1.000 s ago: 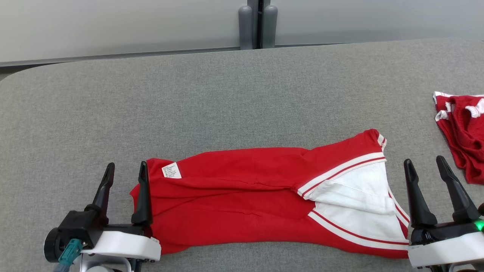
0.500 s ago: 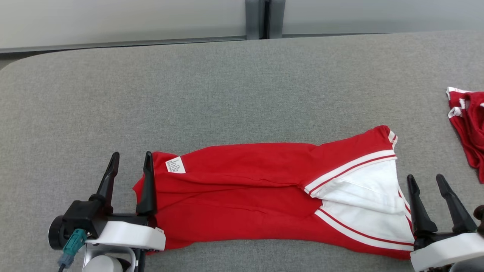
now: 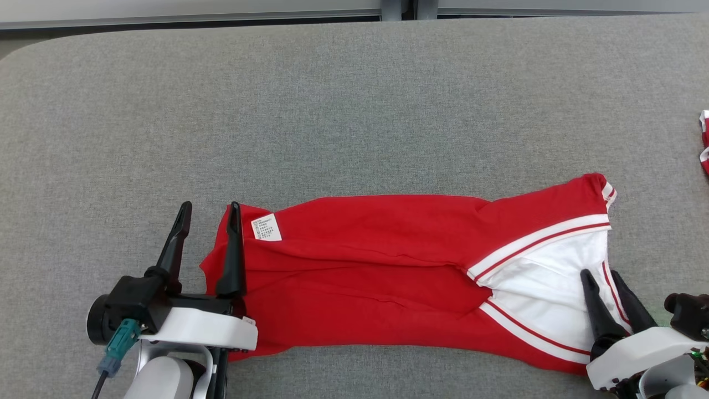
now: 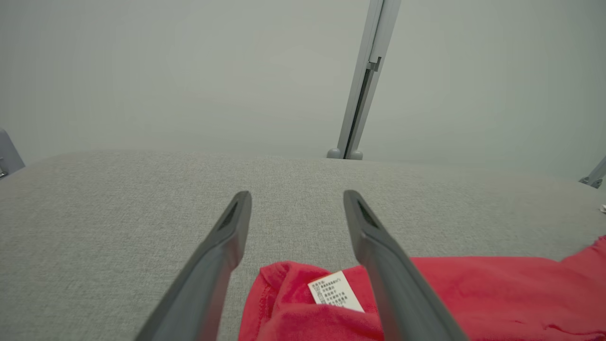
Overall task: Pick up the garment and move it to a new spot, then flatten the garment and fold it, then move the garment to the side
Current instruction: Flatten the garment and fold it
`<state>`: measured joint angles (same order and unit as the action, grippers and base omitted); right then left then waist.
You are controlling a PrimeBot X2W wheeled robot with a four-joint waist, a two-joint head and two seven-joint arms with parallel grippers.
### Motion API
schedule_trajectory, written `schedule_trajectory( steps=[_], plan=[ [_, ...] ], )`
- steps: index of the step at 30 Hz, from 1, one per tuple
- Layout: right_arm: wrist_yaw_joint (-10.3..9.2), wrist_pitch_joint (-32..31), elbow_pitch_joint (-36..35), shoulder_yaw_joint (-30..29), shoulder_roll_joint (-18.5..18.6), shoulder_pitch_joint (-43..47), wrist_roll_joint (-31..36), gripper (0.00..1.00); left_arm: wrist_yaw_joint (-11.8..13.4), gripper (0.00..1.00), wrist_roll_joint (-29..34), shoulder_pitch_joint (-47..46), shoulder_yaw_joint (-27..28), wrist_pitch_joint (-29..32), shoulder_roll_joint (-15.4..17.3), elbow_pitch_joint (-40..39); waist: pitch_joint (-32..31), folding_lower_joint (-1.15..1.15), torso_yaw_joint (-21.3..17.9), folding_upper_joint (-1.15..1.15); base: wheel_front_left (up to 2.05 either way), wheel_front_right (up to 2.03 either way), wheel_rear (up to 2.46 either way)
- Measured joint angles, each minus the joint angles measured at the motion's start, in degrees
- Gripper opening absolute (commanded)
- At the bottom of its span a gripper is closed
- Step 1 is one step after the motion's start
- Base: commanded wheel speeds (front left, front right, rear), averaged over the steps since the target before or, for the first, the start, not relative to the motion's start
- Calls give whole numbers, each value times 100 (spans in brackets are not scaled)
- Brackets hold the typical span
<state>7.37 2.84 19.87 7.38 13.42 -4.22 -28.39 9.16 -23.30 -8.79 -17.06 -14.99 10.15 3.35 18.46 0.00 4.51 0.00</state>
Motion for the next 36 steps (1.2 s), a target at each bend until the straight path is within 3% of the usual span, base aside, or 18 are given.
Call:
schedule_trajectory(
  steps=[7, 19, 24, 30, 33, 36],
  plan=[
    [22, 11, -55, 216, 185, -4, -209, 0, -53, 100, 56, -1, 157, 0, -44, -11, -18, 0, -54, 0, 0, 0, 0],
    [20, 179, 40, -646, 809, 252, -358, 0, -153, 100, 162, 26, 233, 0, -126, 25, -204, 0, -84, 0, 0, 0, 0],
    [19, 80, -527, -632, 923, 230, -47, 0, -154, 100, 163, 49, 315, 0, -149, 38, -240, 0, -111, 0, 0, 0, 0],
    [12, -985, -2515, -53, 719, -76, 672, 0, -178, 100, 171, 80, 389, 0, -160, -11, -264, 0, -224, 0, 0, 0, 0],
    [12, -1348, -3050, 611, 527, -350, 715, 0, -205, 100, 171, 56, 376, 0, -171, -5, -260, 0, -220, 0, 0, 0, 0],
    [12, -1478, -3150, 1370, 276, -706, 599, 0, -247, 100, 172, 2, 346, 0, -203, 22, -239, 0, -171, 0, 0, 0, 0]
  ],
)
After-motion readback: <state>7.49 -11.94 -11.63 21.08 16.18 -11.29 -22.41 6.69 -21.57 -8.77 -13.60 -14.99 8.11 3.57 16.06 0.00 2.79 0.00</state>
